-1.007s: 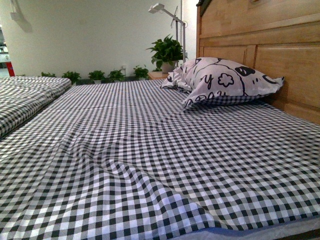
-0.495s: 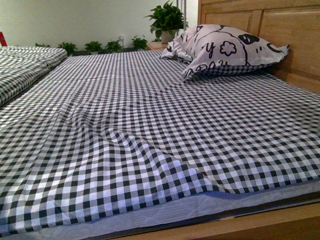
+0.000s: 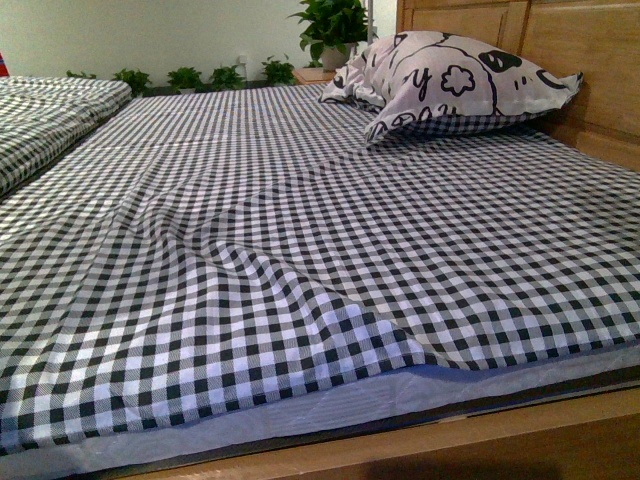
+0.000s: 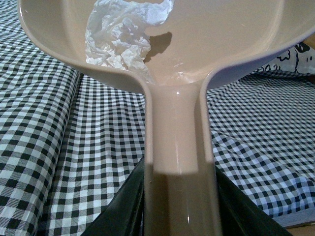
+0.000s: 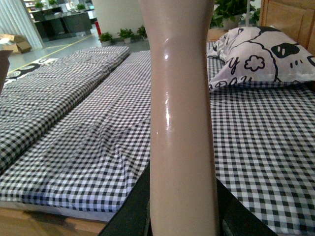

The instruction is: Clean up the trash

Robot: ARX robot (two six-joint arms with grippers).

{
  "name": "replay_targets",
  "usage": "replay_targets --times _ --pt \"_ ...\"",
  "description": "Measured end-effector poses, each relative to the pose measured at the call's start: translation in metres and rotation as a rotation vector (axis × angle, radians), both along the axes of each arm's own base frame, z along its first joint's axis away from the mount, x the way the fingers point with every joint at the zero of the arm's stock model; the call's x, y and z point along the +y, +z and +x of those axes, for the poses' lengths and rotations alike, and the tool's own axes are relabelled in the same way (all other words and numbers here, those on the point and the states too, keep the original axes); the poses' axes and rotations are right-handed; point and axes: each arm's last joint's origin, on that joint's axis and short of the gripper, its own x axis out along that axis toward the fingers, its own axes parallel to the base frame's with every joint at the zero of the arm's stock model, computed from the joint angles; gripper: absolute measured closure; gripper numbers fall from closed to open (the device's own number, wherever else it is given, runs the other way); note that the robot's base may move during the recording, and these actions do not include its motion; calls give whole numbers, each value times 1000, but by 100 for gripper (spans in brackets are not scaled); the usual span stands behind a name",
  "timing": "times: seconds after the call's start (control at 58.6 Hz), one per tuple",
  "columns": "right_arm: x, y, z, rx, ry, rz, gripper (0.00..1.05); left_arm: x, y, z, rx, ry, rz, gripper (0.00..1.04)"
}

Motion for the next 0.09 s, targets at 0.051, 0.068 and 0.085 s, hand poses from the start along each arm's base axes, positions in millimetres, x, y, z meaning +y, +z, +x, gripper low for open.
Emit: replay_targets --times 0.051,0.068,0.085 --pt "0 0 0 1 0 0 86 0 0 0 0 0 0 77" --pt "0 0 0 0 0 0 86 0 0 0 0 0 0 77" --pt "0 0 0 0 0 0 86 0 0 0 0 0 0 77"
